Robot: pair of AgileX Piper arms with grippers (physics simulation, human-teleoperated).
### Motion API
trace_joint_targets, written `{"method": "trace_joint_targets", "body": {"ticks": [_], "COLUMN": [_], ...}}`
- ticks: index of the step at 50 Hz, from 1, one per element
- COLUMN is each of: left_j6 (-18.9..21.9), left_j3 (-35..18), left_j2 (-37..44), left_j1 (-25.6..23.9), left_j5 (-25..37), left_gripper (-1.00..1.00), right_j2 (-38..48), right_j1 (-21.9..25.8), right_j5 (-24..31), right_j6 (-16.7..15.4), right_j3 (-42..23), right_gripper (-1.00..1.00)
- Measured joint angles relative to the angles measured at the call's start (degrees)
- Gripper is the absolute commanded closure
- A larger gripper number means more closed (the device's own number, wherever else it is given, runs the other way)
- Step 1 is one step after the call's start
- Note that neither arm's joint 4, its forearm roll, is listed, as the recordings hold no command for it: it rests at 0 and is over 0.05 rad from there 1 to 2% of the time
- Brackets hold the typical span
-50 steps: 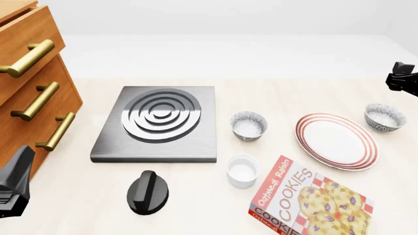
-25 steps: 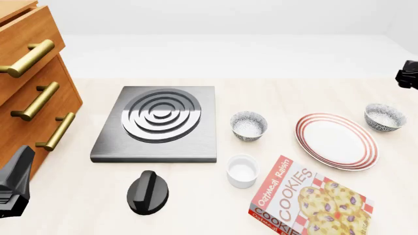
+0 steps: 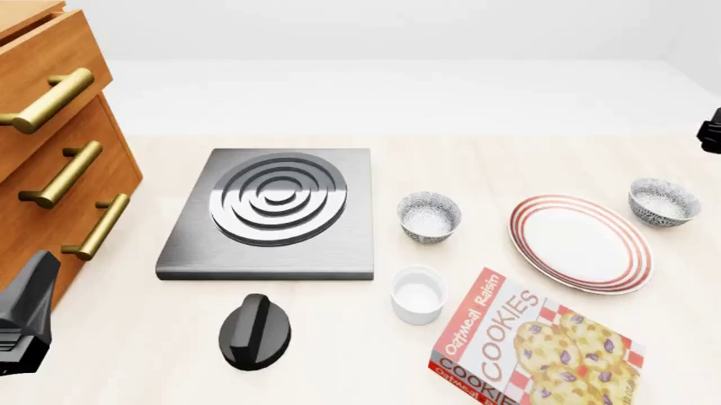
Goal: Pick the akita bowl next to the plate and place it on the plate.
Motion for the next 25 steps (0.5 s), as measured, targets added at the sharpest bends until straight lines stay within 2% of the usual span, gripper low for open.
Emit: {"method": "trace_joint_targets", "body": {"ticks": [25], "left_j6": [0.0], "left_j3": [0.0], "left_j2": [0.0], "left_j1": [0.0], "left_j5": [0.0], "left_gripper": [-1.00], "right_j2": [3.0], "right_j1": [-1.6], "right_j5": [-0.2], "right_j6": [0.6], "right_j3": [-1.3], "right_gripper": [-1.00]}}
